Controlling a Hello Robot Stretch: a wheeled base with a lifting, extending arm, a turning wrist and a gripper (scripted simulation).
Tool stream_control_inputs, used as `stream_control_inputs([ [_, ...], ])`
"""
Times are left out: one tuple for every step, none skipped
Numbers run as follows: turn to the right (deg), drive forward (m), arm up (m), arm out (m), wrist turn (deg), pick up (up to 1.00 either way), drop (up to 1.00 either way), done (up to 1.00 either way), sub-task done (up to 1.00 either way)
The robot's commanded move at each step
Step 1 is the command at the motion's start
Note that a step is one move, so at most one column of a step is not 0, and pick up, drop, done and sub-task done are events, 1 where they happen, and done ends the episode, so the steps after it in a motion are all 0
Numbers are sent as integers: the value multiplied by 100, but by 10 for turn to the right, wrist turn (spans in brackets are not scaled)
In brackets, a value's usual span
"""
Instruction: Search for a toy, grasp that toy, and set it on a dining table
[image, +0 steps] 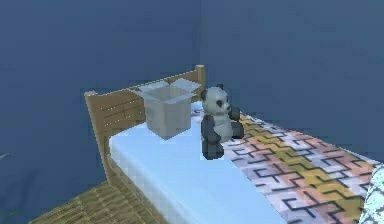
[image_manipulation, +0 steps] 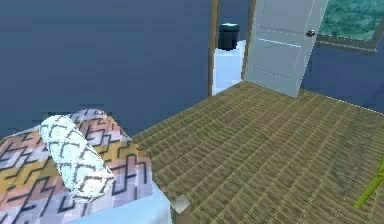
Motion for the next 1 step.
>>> stream_control_inputs([
  [0, 20, 0, 0, 0, 0, 0, 0, 0],
])
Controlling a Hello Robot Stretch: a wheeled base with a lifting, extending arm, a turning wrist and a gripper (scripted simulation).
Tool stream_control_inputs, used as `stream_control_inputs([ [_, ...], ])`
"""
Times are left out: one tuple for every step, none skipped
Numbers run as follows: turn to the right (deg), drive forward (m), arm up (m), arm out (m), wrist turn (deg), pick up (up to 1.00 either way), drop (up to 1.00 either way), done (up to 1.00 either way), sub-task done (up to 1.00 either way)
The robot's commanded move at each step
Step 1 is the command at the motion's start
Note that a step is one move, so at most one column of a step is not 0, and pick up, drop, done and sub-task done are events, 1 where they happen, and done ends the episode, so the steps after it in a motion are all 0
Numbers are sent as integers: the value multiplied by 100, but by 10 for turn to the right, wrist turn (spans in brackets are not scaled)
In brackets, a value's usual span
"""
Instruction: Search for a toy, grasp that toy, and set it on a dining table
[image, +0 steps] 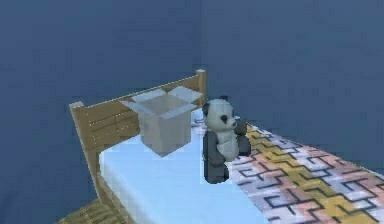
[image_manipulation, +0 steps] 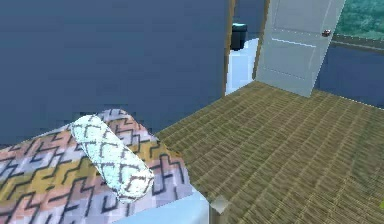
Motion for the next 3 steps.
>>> stream_control_inputs([
  [-450, 0, 0, 0, 0, 0, 0, 0, 0],
  [-330, 0, 0, 0, 0, 0, 0, 0, 0],
  [0, 0, 50, 0, 0, 0, 0, 0, 0],
])
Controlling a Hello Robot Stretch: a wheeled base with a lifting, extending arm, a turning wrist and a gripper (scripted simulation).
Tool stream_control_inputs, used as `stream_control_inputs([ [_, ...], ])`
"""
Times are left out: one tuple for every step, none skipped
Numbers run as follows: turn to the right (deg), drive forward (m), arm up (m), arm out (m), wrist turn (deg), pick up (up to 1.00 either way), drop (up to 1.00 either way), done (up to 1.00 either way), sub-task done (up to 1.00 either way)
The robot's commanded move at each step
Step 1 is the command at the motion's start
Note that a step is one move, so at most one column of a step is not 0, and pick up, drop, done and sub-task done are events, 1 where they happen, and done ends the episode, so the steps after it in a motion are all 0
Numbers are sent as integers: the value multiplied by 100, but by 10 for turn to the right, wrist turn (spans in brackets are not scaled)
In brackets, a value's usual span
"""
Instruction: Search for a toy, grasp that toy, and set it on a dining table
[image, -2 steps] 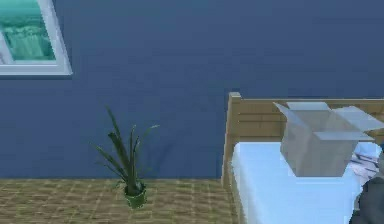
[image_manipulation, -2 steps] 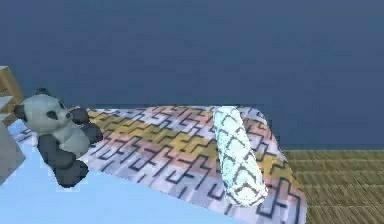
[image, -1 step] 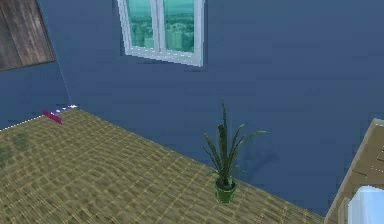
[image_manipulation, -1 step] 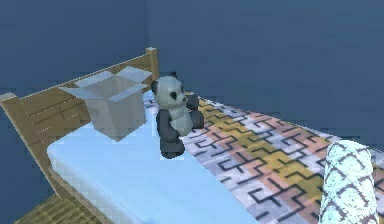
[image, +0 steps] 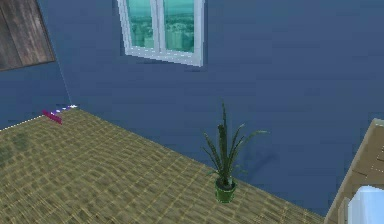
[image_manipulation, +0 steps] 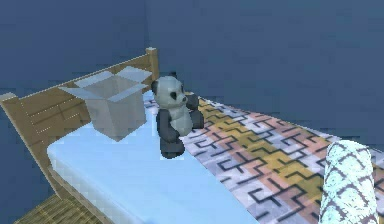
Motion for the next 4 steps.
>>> stream_control_inputs([
  [0, 0, 20, 0, 0, 0, 0, 0, 0],
  [0, 0, 0, 50, 0, 0, 0, 0, 0],
  [0, 0, 0, 0, 450, 0, 0, 0, 0],
  [0, 0, 0, 0, 450, 0, 0, 0, 0],
])
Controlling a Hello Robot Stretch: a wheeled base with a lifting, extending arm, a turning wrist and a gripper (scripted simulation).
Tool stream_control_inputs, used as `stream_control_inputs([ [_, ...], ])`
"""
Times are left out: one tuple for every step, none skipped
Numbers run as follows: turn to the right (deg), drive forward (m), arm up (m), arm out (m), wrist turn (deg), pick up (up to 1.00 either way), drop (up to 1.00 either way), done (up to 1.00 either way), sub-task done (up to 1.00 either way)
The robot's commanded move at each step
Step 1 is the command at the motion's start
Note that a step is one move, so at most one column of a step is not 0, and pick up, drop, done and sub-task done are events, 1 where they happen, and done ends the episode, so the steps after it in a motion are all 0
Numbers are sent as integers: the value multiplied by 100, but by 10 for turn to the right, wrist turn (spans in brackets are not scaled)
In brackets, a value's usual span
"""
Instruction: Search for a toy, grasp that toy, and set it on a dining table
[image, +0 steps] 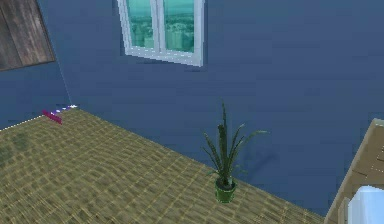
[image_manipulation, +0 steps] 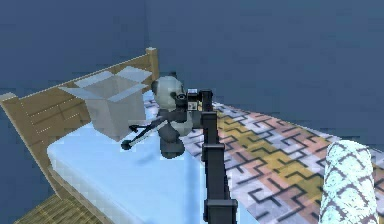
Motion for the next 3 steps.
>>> stream_control_inputs([
  [0, 0, 0, 0, 450, 0, 0, 0, 0],
  [0, 0, 0, 0, 210, 0, 0, 0, 0],
  [0, 0, -30, 0, 0, 0, 0, 0, 0],
])
